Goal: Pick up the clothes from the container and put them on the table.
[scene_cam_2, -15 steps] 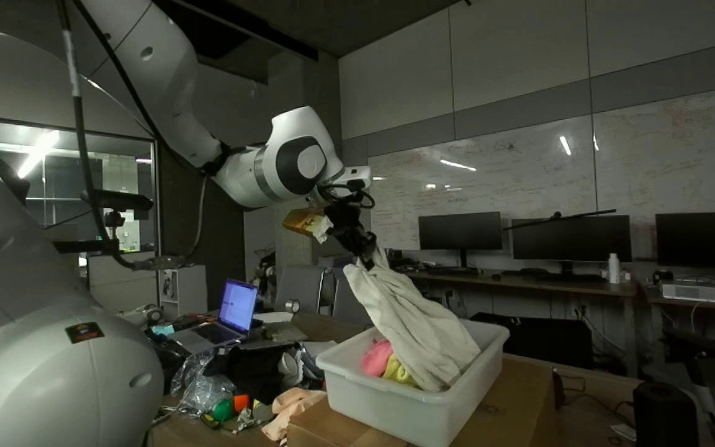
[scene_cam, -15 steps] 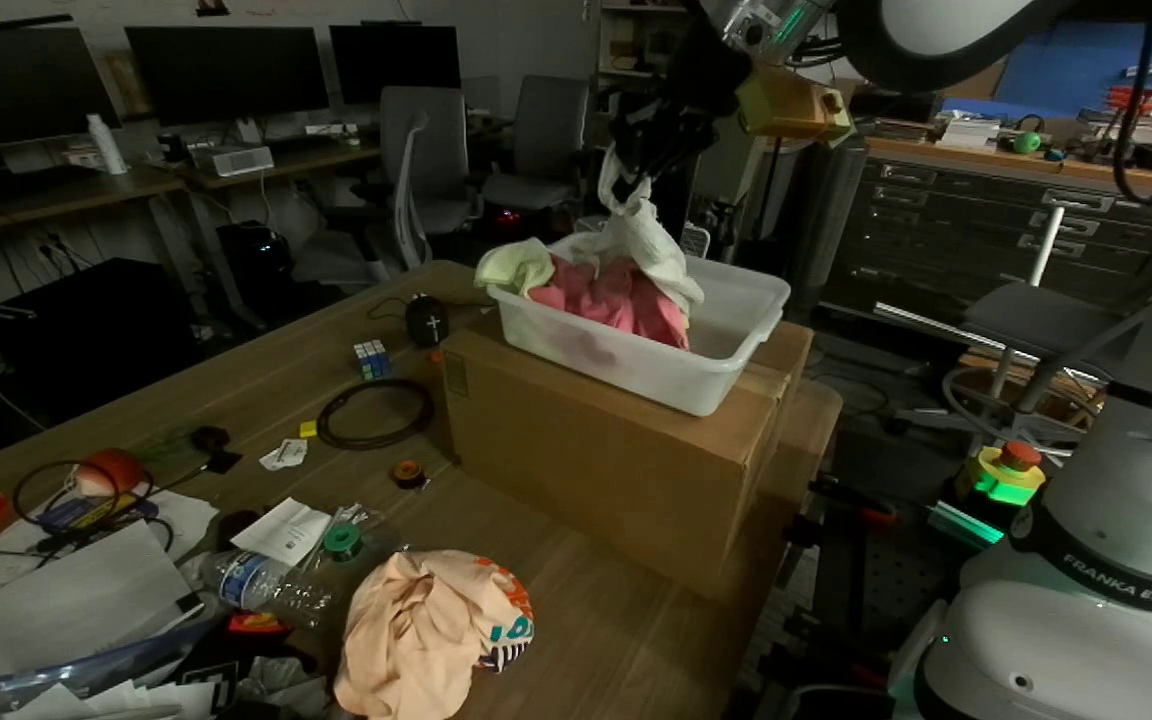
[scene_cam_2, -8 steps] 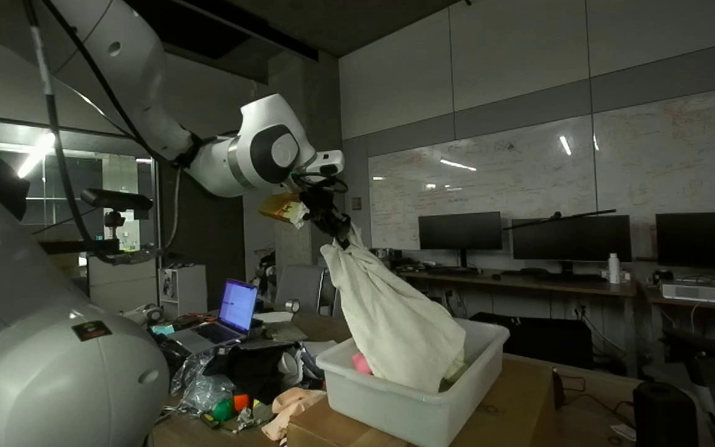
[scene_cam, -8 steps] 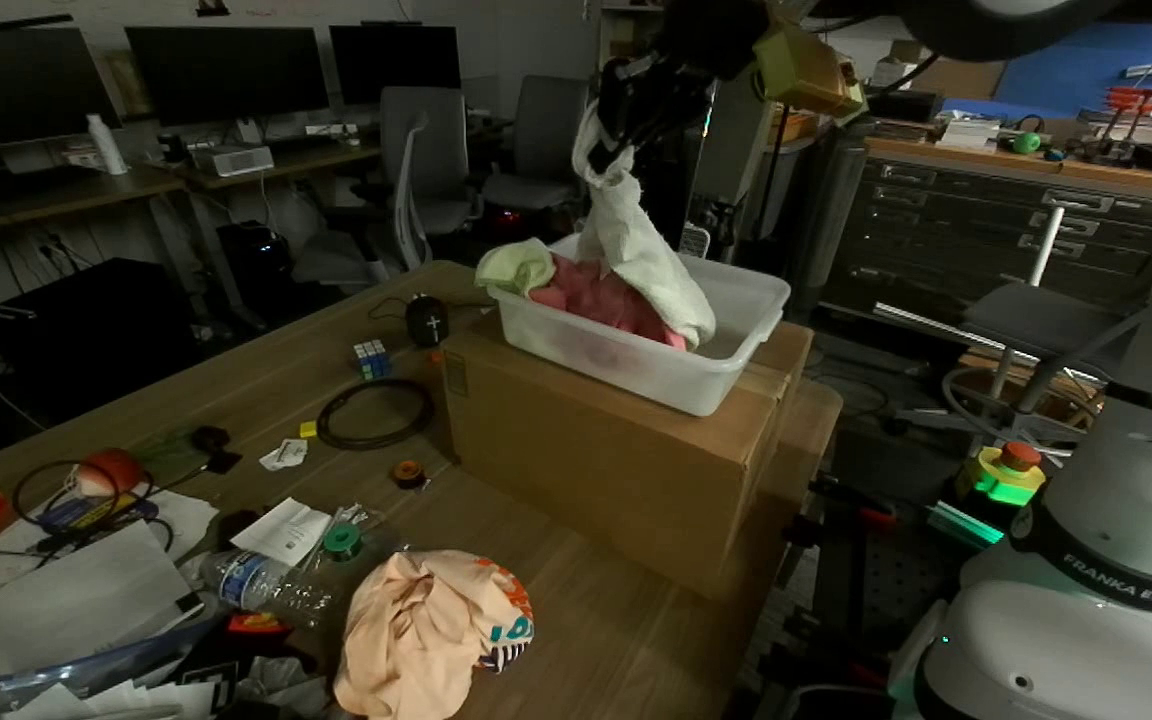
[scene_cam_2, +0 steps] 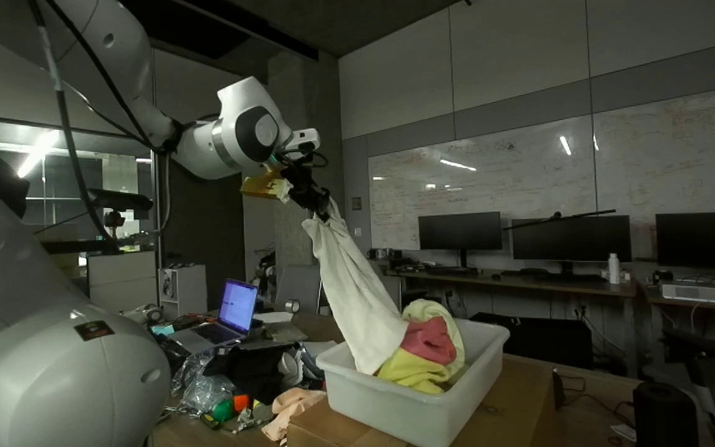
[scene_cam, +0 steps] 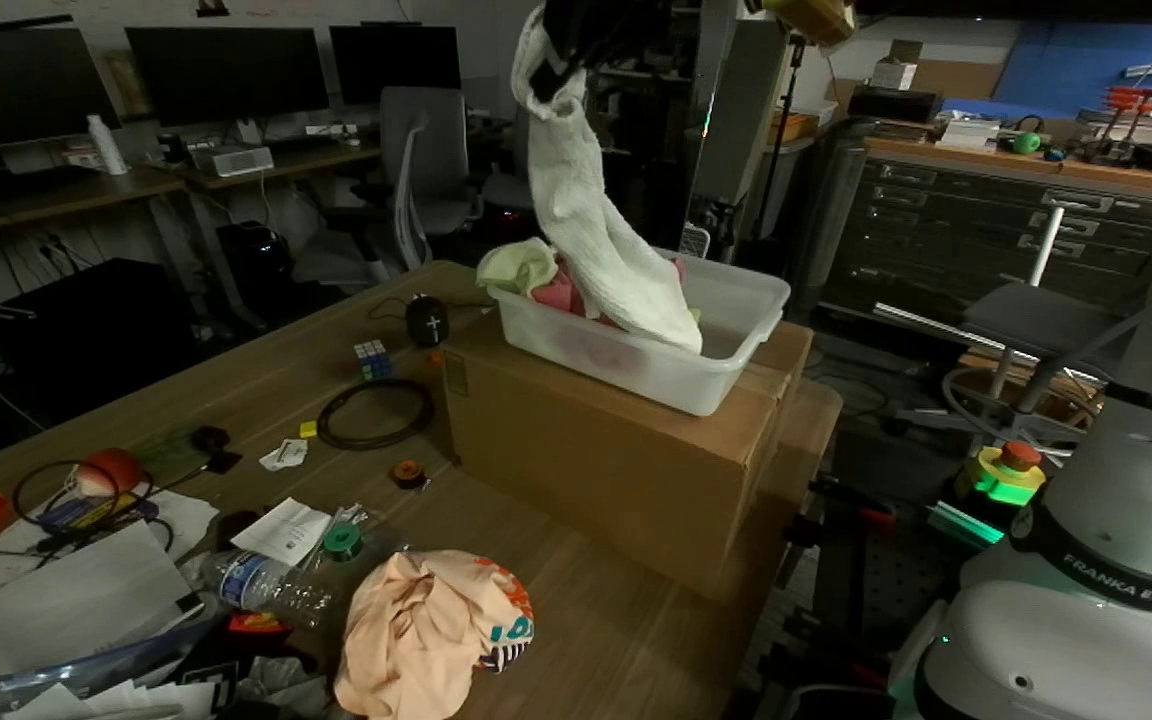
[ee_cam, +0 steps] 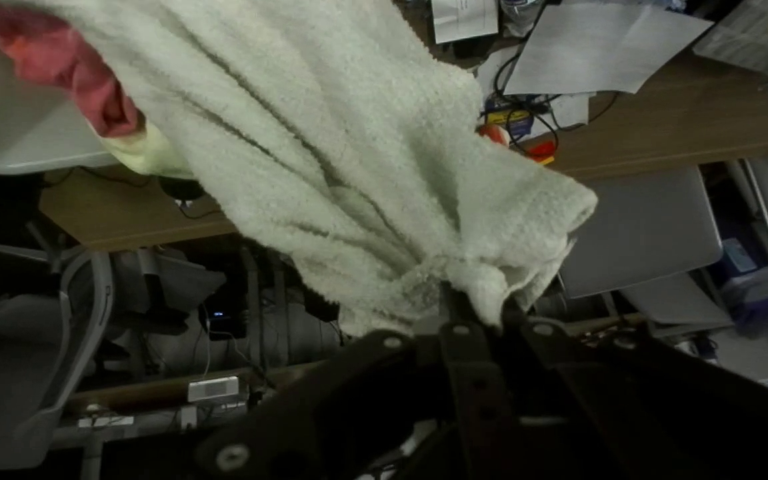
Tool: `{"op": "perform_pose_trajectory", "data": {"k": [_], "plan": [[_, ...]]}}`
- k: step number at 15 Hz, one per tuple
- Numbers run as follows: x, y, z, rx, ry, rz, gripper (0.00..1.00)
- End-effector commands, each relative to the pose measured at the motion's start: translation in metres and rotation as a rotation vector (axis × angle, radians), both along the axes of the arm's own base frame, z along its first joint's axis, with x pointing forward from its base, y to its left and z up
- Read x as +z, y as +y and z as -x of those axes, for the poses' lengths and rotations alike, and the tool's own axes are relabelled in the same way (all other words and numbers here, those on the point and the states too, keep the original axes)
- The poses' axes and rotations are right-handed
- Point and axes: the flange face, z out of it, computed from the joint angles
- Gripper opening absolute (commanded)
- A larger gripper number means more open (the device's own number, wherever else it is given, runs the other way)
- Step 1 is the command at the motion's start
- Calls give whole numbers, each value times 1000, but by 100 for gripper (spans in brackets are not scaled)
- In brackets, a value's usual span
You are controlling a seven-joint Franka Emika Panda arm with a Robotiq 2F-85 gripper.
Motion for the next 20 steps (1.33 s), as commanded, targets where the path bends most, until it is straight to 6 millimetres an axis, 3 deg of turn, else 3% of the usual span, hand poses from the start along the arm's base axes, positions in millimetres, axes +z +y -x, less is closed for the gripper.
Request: {"op": "perform_pose_trajectory", "data": {"k": [1,6,11,17,20], "plan": [[35,27,-11,43,-26,9,2],[58,58,-21,93,-8,25,2],[44,91,-41,144,73,95,2],[32,133,-47,250,122,95,2],[25,144,-52,263,160,120,4]]}}
